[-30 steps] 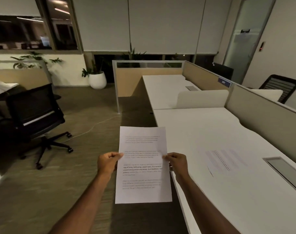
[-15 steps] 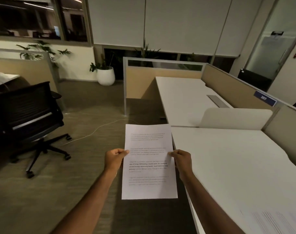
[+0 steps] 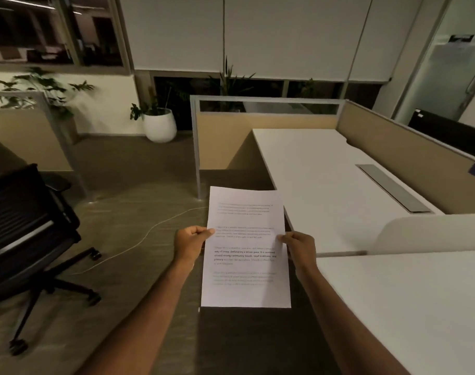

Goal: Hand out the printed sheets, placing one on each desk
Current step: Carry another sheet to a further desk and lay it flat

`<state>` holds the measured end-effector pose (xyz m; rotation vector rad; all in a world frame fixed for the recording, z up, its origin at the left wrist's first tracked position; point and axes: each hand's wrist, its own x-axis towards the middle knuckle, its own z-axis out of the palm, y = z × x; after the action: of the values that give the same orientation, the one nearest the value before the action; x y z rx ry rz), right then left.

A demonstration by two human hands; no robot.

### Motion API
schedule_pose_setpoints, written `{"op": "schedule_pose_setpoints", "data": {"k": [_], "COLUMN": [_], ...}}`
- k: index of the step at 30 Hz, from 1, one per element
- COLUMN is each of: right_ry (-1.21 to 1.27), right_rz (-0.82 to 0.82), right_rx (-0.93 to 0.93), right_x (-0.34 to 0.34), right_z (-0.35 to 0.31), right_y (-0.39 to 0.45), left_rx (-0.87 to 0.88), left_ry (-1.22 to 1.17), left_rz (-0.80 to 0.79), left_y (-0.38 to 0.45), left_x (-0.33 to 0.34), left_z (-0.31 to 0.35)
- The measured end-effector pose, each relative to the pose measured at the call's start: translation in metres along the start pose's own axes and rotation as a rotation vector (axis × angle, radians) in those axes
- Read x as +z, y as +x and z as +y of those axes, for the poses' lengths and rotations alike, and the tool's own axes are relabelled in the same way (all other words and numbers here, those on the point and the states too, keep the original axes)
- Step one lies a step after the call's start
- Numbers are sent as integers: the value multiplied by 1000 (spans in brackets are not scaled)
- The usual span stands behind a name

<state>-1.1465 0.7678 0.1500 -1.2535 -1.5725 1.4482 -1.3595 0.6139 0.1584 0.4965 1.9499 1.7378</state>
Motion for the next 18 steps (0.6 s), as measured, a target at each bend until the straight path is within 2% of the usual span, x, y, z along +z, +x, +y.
{"op": "schedule_pose_setpoints", "data": {"k": [9, 18], "right_ry": [38, 50], "right_rz": [-23, -8], "right_rx": [-19, -5], "right_x": [61, 91], "right_z": [-24, -73], "right_y": [223, 414], "left_rx": [-24, -22], "left_ry": [43, 93], "left_rz": [-35, -42], "left_y": [222, 412], "left_x": [72, 157], "left_z": [24, 59]}}
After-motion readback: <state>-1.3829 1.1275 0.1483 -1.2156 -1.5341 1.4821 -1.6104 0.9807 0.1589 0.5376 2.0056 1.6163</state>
